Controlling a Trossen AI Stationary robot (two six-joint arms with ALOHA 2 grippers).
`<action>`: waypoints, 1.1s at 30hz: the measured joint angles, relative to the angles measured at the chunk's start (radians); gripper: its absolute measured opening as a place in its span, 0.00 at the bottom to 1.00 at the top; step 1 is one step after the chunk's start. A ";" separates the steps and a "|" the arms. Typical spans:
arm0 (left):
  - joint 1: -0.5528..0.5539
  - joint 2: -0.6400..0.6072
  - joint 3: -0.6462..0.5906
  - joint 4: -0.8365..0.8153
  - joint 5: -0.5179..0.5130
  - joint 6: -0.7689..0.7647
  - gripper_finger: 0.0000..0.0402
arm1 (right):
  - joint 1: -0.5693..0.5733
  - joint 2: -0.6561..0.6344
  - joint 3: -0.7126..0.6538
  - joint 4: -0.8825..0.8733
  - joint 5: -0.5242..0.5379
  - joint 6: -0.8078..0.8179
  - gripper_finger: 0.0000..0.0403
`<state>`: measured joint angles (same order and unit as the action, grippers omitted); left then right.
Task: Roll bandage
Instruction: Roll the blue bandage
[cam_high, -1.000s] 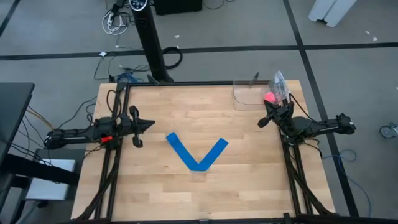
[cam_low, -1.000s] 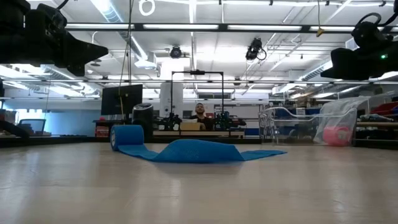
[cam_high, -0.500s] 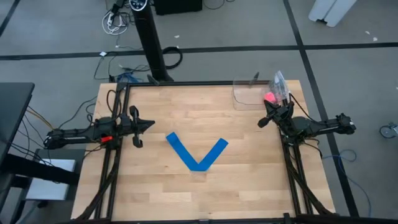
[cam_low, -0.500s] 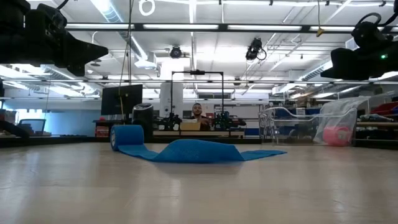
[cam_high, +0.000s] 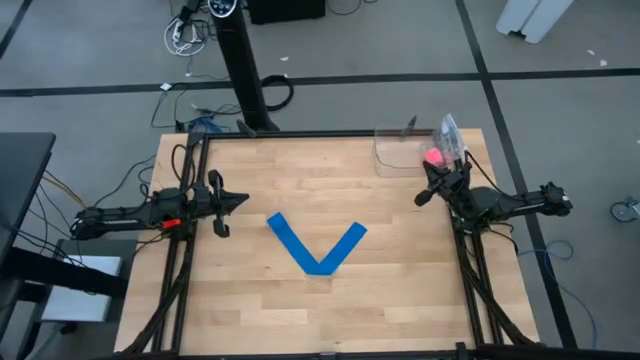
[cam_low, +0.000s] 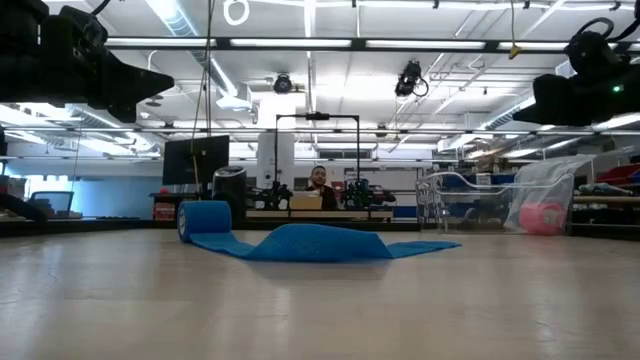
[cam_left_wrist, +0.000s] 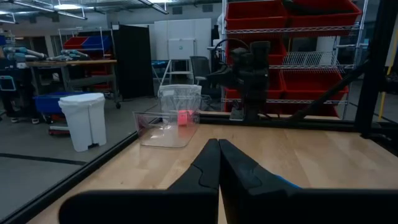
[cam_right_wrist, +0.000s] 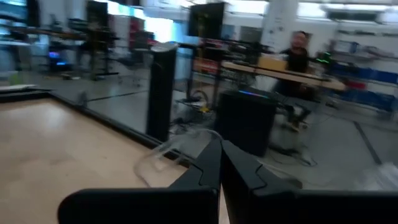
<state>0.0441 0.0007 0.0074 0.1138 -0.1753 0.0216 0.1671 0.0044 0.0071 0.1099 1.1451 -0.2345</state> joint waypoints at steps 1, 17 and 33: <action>0.000 0.000 0.000 0.000 0.000 0.000 0.01 | 0.000 0.000 0.000 0.000 -0.038 -0.001 0.02; 0.000 0.000 0.000 0.000 0.000 0.000 0.01 | 0.000 0.032 0.000 0.103 -0.622 0.266 0.02; 0.000 0.000 0.000 0.072 -0.007 0.029 0.01 | 0.000 0.445 0.018 0.128 -0.784 0.620 0.22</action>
<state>0.0444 0.0006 0.0073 0.1862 -0.1825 0.0505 0.1673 0.4498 0.0255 0.2381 0.3611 0.3851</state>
